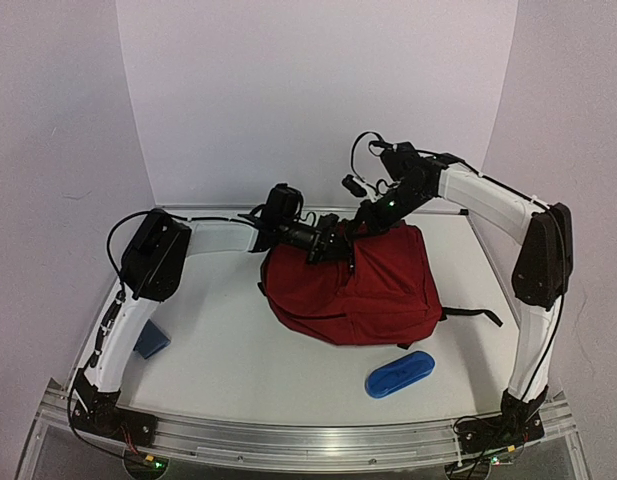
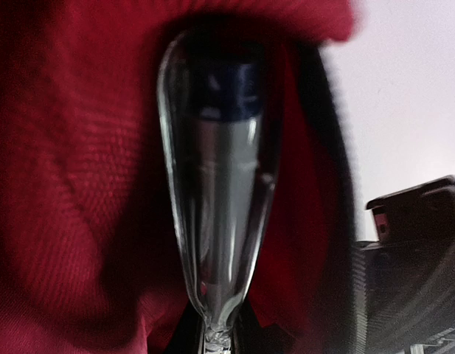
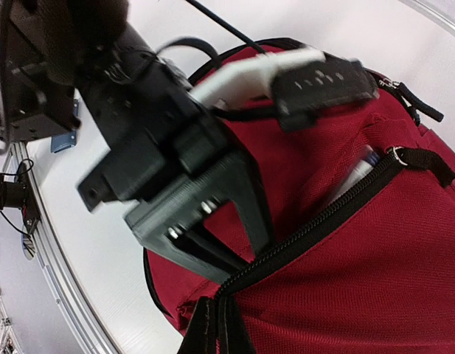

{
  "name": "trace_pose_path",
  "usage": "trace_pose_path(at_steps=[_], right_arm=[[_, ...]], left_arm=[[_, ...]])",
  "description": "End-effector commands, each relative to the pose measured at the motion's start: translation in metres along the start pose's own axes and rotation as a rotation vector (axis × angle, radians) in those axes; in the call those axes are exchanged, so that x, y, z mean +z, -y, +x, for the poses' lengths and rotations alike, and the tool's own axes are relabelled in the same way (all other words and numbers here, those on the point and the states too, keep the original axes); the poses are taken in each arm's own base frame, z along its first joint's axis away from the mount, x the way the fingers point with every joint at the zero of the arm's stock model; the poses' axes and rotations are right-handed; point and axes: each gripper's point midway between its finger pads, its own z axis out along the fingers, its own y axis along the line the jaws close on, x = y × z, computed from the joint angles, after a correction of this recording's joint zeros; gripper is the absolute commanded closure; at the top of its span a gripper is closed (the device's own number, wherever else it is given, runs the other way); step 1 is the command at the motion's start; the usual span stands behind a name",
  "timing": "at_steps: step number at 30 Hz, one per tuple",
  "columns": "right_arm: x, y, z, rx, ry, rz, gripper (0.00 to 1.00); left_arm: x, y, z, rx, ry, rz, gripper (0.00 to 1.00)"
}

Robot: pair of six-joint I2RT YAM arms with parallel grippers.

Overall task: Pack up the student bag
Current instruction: Place the book in the student bag.

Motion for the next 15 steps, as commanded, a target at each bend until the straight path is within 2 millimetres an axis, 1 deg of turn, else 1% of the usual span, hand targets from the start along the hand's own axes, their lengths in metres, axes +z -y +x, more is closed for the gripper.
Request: trace_pose_path(at_steps=[1,2,4,5,6,7,8,10,11,12,14,15], right_arm=[[-0.009,-0.027,-0.020,-0.068,0.060,-0.068,1.00],[-0.011,-0.026,-0.019,-0.079,0.062,-0.058,1.00],[-0.014,-0.027,-0.017,-0.106,0.062,-0.052,1.00],[-0.014,-0.027,-0.016,-0.111,0.060,-0.056,1.00],[-0.012,-0.029,-0.016,-0.114,0.059,-0.068,1.00],[-0.011,-0.031,-0.016,-0.116,0.057,-0.081,1.00],[-0.009,-0.032,-0.016,-0.115,0.055,-0.097,1.00],[-0.003,-0.035,-0.018,-0.114,0.051,-0.129,1.00],[0.000,-0.039,-0.019,-0.116,0.051,-0.149,1.00],[0.000,-0.044,-0.025,-0.124,0.061,-0.162,1.00],[0.001,-0.052,-0.035,-0.134,0.078,-0.188,1.00],[0.001,-0.058,-0.040,-0.145,0.087,-0.203,1.00]], left_arm=[[0.018,0.027,0.042,0.087,-0.141,0.078,1.00],[0.014,0.025,0.056,0.077,-0.151,0.067,1.00],[0.004,0.023,0.075,0.073,-0.147,0.054,1.00],[0.000,0.023,0.081,0.077,-0.139,0.043,1.00],[-0.001,0.022,0.081,0.073,-0.129,0.021,1.00],[-0.001,0.021,0.078,0.076,-0.118,0.003,1.00],[0.002,0.023,0.070,0.093,-0.106,-0.006,1.00],[0.012,0.023,0.049,0.113,-0.076,-0.006,1.00],[0.017,0.026,0.039,0.128,-0.066,0.004,1.00],[0.022,0.021,0.031,0.128,-0.063,0.007,1.00],[0.025,0.023,0.020,0.146,-0.051,0.015,1.00],[0.024,0.021,0.019,0.153,-0.039,0.016,1.00]])
